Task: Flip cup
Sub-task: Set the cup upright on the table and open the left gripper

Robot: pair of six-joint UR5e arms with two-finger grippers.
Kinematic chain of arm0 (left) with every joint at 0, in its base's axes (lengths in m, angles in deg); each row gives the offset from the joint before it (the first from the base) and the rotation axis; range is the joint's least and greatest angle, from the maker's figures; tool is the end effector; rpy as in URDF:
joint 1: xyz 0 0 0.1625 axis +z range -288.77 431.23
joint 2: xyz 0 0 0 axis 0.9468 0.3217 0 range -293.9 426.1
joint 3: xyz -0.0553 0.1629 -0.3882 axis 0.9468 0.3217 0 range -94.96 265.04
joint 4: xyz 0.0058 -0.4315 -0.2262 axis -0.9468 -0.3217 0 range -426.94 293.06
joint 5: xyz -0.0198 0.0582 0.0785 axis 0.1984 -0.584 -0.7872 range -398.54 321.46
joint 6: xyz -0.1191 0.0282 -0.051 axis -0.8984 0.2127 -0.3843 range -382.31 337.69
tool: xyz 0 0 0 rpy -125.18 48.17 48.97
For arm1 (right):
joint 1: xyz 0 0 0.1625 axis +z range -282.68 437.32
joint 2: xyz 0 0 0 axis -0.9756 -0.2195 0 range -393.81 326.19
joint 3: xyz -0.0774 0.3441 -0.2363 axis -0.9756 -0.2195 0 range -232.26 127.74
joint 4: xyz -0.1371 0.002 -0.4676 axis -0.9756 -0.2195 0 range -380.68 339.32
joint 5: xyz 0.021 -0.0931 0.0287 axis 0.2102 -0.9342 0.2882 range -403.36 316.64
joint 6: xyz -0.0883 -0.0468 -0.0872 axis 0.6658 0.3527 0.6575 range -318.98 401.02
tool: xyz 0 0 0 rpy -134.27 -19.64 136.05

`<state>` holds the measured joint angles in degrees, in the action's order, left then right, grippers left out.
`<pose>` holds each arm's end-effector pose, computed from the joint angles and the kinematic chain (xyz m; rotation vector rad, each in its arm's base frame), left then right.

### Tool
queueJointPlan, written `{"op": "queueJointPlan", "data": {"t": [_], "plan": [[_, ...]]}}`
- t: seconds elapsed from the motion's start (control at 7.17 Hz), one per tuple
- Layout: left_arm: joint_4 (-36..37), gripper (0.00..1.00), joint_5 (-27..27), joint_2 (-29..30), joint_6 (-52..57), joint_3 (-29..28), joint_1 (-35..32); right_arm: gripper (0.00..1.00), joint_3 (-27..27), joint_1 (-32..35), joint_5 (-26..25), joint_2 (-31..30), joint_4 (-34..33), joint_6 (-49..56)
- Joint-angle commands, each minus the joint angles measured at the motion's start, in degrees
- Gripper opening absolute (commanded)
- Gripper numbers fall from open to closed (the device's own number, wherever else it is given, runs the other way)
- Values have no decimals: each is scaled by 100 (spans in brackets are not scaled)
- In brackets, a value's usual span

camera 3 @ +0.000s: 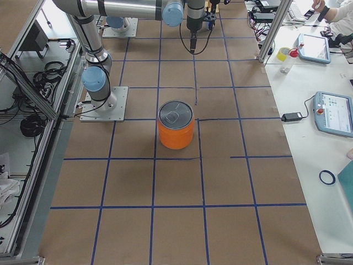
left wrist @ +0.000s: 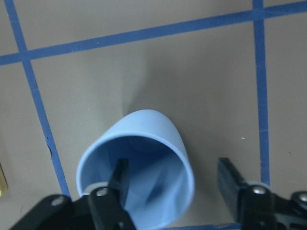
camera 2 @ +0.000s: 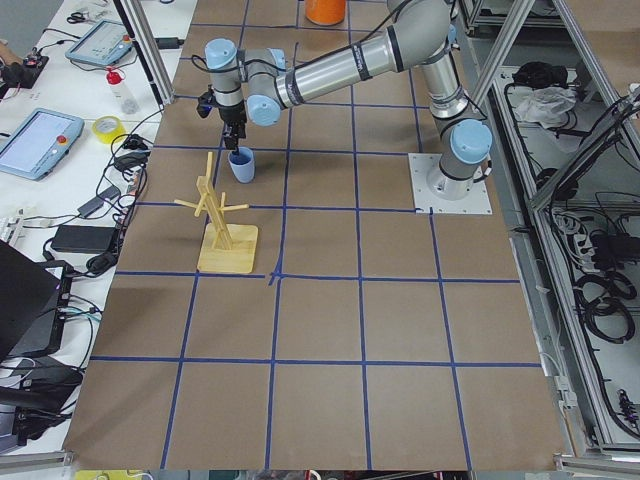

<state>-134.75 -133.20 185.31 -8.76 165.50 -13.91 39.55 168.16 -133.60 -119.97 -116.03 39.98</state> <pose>-0.0583 -0.7615 0.2477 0.2286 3.0453 -0.0464 0.1414 -0.5919 0.4067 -0.0055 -3.1373 -0.0079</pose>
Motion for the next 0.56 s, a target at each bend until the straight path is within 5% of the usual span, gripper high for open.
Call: {"op": "queueJointPlan", "data": {"t": [0.0,0.42], "plan": [[-789,100,-26,-589,-27,-117,-326,100,-5,-6,-46,29,-9,113],[-2056,100,141,-1941,-63,-21,-565,100,-14,-14,-46,20,-71,113]]}}
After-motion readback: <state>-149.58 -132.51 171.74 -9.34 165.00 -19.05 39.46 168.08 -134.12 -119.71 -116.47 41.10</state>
